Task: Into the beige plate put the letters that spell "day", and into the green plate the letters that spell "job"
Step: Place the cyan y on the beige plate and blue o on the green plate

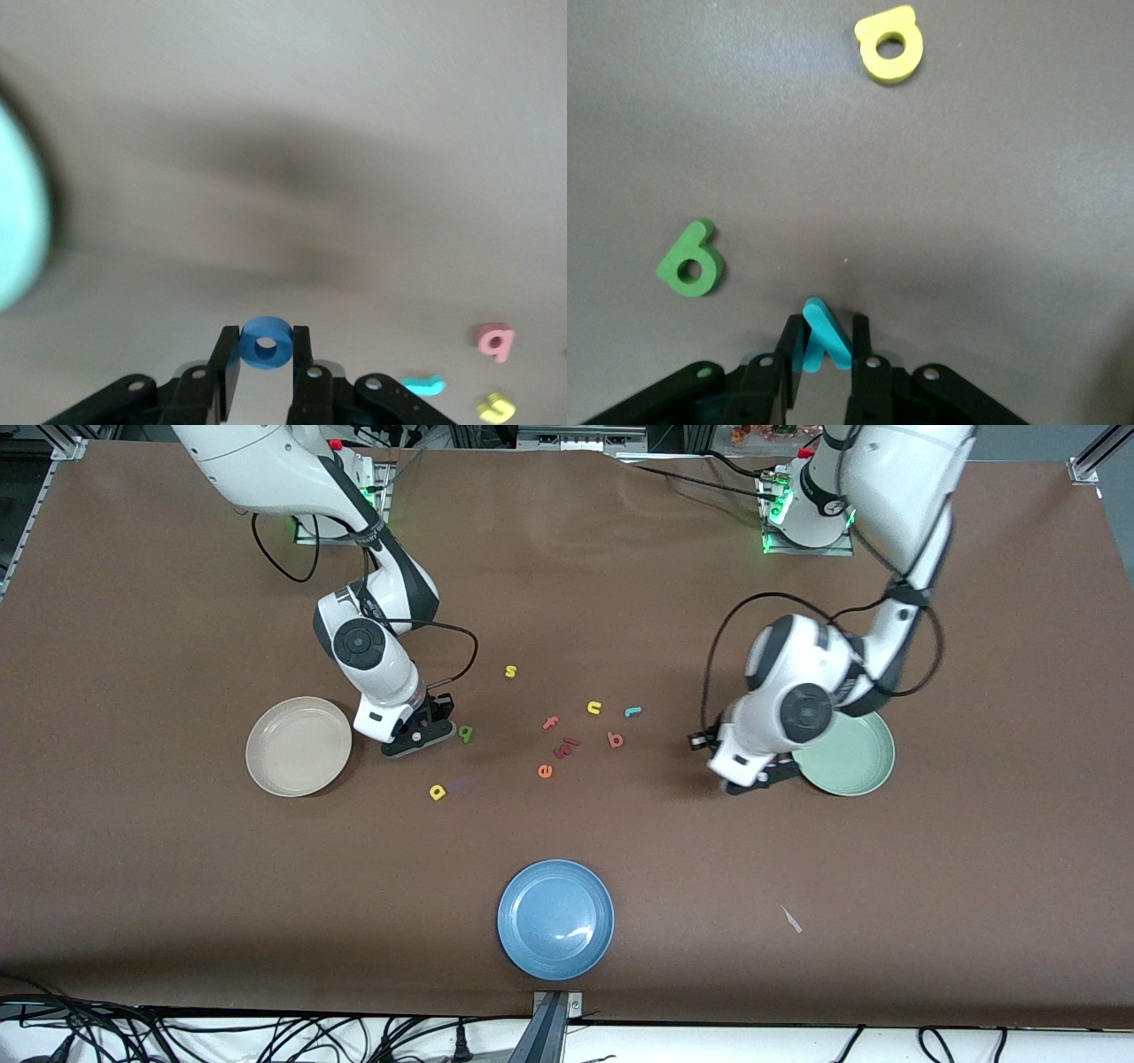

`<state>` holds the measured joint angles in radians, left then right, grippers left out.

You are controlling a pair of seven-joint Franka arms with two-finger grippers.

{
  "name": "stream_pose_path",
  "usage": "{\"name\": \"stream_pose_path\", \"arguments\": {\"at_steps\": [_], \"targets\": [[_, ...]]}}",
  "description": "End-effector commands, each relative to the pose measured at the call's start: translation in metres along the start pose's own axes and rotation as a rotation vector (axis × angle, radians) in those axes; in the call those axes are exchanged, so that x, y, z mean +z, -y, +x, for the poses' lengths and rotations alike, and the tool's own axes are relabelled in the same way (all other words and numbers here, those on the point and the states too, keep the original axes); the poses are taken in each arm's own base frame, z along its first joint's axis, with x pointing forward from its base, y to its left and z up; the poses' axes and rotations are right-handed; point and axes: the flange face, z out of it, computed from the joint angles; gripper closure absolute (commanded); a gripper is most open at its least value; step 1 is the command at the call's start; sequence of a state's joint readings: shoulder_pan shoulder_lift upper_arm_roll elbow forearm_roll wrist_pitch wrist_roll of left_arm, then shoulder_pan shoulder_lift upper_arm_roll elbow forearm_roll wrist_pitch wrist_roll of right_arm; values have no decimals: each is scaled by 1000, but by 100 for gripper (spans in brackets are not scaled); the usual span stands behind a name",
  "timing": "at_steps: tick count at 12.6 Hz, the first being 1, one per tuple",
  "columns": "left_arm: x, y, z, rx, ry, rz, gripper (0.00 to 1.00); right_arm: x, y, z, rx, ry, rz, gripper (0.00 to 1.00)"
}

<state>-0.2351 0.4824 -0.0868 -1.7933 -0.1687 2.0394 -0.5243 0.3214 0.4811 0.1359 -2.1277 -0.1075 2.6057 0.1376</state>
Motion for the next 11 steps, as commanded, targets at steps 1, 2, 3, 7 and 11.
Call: {"name": "stream_pose_path", "arguments": {"at_steps": [1, 2, 3, 7, 11], "targets": [[-21, 68, 25, 96, 34, 15, 100, -47, -20, 18, 12, 31, -39, 92], [-18, 90, 36, 130, 34, 41, 100, -60, -29, 23, 22, 50, -51, 93], [-10, 107, 44, 154, 46, 54, 100, -71, -47, 25, 20, 42, -64, 92], [31, 147, 66, 173, 119, 51, 91, -85, -126, 8, -62, 50, -102, 93], [22, 146, 69, 158, 105, 43, 0, -64, -166, -1, 40, 66, -78, 90]]}}
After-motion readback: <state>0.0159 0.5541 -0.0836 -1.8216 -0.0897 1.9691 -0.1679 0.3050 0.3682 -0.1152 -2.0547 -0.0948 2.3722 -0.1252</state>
